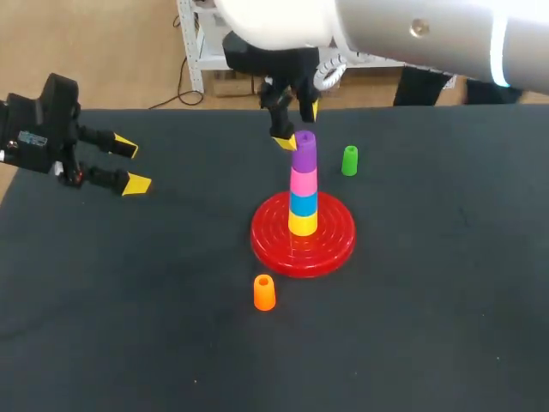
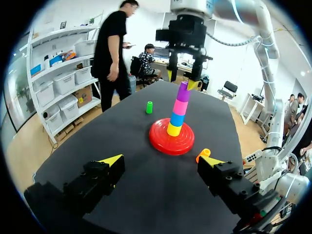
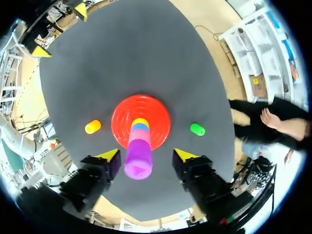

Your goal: Pick up and stack the cylinders on the red base in this order: pink,purple,orange,green

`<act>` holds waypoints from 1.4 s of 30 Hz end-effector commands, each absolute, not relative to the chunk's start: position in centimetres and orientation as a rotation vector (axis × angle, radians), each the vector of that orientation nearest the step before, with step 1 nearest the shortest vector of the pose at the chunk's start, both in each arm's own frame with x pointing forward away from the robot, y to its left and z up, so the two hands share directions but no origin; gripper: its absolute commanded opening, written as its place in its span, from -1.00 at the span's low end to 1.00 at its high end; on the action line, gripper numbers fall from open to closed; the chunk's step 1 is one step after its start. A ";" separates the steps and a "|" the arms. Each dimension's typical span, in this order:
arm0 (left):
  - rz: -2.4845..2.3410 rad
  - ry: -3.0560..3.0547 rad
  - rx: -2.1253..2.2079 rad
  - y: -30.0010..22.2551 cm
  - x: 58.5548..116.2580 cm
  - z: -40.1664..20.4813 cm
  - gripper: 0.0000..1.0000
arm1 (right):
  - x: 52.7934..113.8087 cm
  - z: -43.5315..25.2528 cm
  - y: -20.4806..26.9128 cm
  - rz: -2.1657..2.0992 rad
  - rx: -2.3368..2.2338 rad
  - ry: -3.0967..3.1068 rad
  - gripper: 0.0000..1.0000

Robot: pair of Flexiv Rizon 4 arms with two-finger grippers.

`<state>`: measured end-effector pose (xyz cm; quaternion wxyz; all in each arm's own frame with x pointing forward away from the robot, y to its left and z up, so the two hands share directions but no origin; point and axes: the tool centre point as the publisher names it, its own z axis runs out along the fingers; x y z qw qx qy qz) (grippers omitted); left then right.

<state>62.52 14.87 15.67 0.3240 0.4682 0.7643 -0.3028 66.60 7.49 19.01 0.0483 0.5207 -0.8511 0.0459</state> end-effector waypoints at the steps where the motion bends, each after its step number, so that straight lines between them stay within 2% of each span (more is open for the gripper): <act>1: -0.794 1.998 1.226 14.9 62.5 15.5 1.00 | 63.9 21.0 7.3 0.184 1.727 -2.637 1.00; 6: -0.794 1.998 1.226 14.9 62.5 15.5 1.00 | 61.5 20.9 8.4 0.185 1.972 -2.545 1.00; 20: -0.794 1.998 1.226 14.9 62.5 15.5 1.00 | 52.9 12.9 10.0 0.015 2.562 -1.997 1.00; 42: -0.794 1.998 1.226 14.9 62.5 15.5 1.00 | 52.7 11.7 10.3 0.075 2.506 -1.968 1.00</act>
